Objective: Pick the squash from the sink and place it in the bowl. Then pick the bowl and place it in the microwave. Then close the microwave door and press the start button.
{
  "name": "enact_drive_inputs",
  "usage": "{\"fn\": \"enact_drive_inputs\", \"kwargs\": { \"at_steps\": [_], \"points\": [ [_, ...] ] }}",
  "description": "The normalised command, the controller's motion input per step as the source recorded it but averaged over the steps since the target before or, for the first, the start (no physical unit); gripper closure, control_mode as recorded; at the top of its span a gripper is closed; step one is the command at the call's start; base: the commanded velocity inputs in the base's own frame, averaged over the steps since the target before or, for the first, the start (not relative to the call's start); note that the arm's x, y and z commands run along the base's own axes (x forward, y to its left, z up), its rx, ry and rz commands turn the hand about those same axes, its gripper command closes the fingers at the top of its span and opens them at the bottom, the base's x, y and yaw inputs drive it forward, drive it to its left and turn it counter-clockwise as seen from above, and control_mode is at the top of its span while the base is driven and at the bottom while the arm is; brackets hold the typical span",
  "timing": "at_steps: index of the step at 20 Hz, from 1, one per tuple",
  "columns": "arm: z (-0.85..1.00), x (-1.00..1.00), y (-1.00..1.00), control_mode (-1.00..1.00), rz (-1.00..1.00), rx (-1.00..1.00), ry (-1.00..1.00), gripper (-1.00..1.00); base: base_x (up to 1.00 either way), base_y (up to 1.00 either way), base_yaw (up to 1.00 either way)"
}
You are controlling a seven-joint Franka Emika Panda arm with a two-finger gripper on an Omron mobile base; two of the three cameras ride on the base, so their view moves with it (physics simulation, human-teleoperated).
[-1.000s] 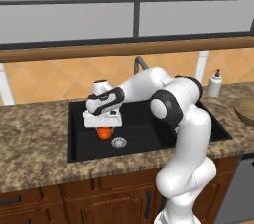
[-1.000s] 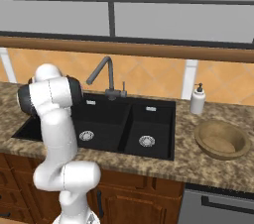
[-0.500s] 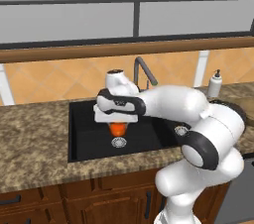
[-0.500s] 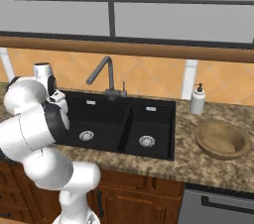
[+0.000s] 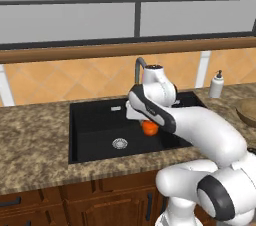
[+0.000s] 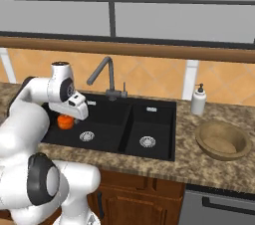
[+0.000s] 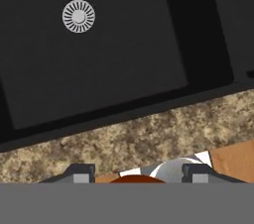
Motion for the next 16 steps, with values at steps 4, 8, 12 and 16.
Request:
{"fn": "enact_drive_inputs", "kwargs": {
  "at_steps": [4, 8, 12, 16],
  "points": [
    [0.24, -0.01, -1.0, -1.0, -0.03, 0.02, 0.0, 1.0, 0.0, 0.0, 0.0],
    [0.05, 0.0, -1.0, -1.0, -0.02, 0.04, 0.0, 1.0, 0.0, 0.0, 0.0],
    [0.0, 0.0, -1.0, -1.0, -0.03, 0.02, 0.0, 1.0, 0.0, 0.0, 0.0],
    [0.0, 0.09, -1.0, -1.0, -0.05, 0.0, 0.0, 1.0, 0.0, 0.0, 0.0]
  ]
}}
